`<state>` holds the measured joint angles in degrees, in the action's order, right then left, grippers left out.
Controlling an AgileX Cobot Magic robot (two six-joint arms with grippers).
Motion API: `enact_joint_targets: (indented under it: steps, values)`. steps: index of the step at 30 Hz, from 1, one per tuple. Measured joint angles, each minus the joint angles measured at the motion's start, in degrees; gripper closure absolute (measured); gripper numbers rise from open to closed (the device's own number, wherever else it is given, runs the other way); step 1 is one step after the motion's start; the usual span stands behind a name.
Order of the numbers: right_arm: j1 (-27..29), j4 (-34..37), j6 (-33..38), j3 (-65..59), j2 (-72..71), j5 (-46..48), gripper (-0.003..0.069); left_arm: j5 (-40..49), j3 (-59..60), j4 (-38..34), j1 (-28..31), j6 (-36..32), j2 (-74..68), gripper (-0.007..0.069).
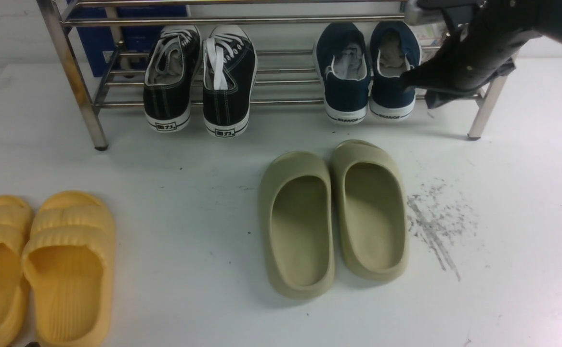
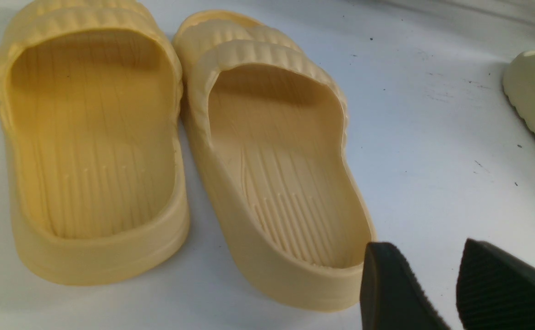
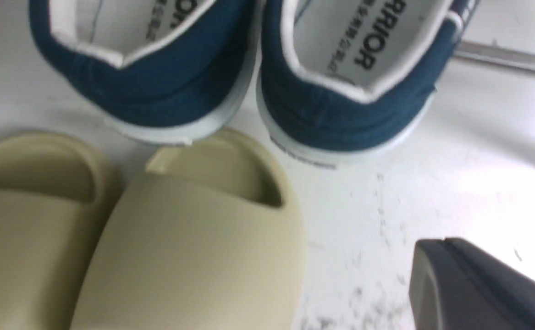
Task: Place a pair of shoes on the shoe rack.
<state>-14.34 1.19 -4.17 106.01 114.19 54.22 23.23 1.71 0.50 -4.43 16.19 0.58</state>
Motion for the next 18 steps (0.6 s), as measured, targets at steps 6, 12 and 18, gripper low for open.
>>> enact_joint_targets:
  steps: [6, 12, 18]
  values:
    - [0.0, 7.1, 6.0, -0.7, -11.2, 14.5, 0.0655, 0.0, 0.0, 0.0, 0.0, 0.0, 0.0, 0.0386]
    - [0.0, 14.4, 9.3, -9.7, -25.0, 15.3, 0.0654, 0.0, 0.0, 0.0, 0.0, 0.0, 0.0, 0.0386]
    - [0.0, 13.0, 9.0, -25.1, -39.4, 9.9, 0.0654, 0.0, 0.0, 0.0, 0.0, 0.0, 0.0, 0.0386]
